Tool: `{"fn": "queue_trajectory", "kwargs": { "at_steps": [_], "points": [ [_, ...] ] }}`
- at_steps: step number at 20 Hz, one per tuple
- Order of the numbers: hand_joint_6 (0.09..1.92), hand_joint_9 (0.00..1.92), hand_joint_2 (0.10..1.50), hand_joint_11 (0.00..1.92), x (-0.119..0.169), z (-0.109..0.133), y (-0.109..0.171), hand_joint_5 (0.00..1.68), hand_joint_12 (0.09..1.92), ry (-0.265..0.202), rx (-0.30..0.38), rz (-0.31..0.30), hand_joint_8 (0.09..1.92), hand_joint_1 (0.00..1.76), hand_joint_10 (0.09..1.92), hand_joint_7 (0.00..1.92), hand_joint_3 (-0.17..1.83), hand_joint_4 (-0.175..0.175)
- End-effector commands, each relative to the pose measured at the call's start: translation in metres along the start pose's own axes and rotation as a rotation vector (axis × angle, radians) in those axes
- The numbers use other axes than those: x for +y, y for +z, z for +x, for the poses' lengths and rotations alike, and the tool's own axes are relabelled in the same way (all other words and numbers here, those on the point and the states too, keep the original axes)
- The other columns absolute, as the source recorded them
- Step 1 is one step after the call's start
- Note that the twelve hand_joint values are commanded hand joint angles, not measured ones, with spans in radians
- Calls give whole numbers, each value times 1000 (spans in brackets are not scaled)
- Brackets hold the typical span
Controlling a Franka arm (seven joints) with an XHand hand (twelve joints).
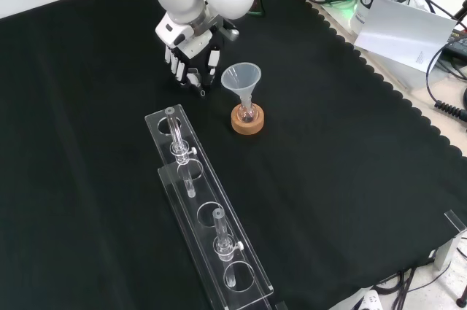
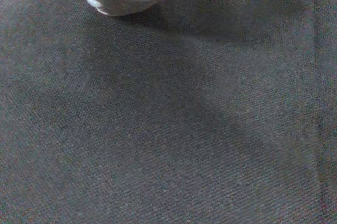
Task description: Pick up the weighing funnel.
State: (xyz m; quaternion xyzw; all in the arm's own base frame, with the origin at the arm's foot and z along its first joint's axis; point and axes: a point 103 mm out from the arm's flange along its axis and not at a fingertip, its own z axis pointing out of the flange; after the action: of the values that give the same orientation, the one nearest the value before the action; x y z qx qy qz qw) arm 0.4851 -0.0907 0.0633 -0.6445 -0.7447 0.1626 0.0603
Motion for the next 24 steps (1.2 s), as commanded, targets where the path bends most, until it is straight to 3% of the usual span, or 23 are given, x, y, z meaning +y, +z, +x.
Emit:
{"fn": "queue_trajectory", "kwargs": {
  "at_steps": [1,12,24],
  "points": [
    [866,1280,1052,1043,-2,-1,-5,1081,907,-1,-29,5,596,1082,213,1043,34,92],
    [841,1320,1038,1085,-8,-8,-23,1099,871,-1,-74,6,576,1097,169,1088,49,63],
    [823,1332,1027,1104,-33,-18,-61,1110,853,41,-163,14,567,1102,151,1101,62,58]
  ]
}}
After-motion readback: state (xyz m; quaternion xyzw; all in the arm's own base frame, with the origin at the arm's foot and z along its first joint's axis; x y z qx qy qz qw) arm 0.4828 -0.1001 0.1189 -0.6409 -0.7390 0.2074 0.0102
